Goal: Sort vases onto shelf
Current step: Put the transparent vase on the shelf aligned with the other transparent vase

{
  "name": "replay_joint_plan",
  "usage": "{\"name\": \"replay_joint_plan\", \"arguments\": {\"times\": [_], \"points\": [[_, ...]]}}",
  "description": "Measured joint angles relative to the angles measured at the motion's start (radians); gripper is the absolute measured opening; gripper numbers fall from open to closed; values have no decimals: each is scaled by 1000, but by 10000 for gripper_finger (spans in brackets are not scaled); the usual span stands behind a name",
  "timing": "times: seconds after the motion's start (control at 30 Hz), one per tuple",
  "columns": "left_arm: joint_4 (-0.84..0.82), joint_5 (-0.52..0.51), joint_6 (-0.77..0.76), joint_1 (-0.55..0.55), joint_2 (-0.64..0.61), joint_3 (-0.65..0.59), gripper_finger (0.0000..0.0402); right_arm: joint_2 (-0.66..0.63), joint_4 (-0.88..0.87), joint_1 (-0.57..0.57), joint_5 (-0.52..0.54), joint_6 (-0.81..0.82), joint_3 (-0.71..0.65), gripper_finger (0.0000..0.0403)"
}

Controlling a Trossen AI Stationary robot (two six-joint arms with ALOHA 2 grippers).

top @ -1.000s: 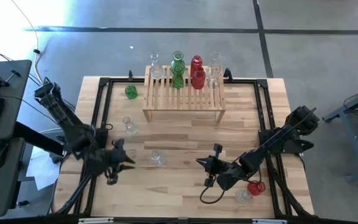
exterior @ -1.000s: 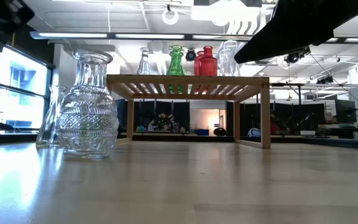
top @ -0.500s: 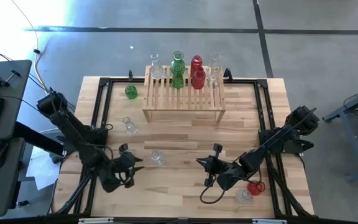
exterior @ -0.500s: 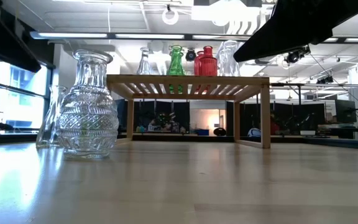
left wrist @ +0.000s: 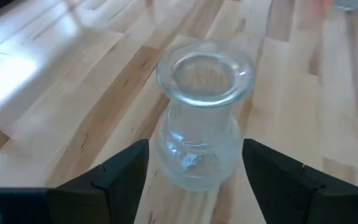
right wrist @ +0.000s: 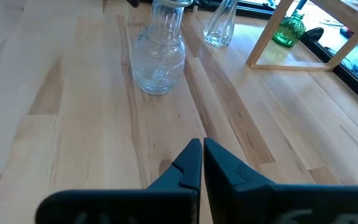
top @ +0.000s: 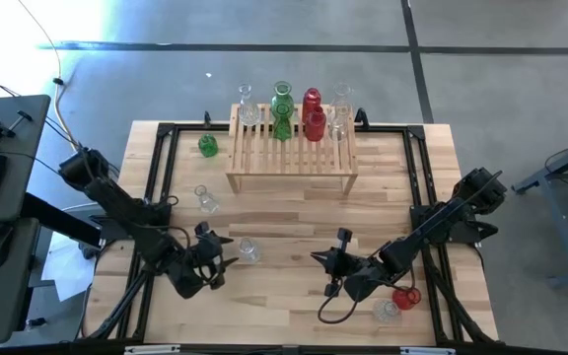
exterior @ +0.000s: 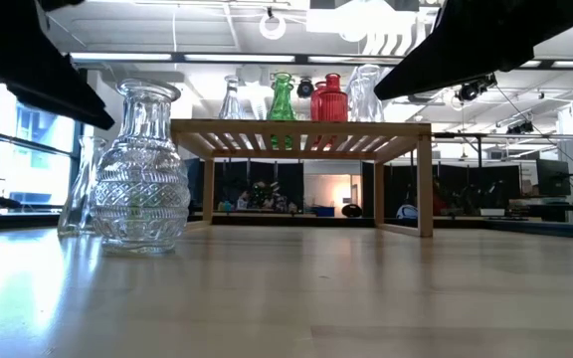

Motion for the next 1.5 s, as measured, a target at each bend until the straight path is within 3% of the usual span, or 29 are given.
{"name": "replay_joint_plan", "arguments": {"times": [0.5,0.73,1.03,1.27,1.5], "points": [[504,-77,310,45,3,-184,248,0,0,0,0,0,0,0],[776,25,470,114,3,-271,248,0,-1,0,0,0,0,0],[852,80,558,177,3,-287,248,0,0,0,0,0,0,0],[885,197,613,238,3,-287,248,0,-1,0,0,0,0,0],[885,211,650,272,3,-287,229,0,-1,0,0,0,0,0]]}}
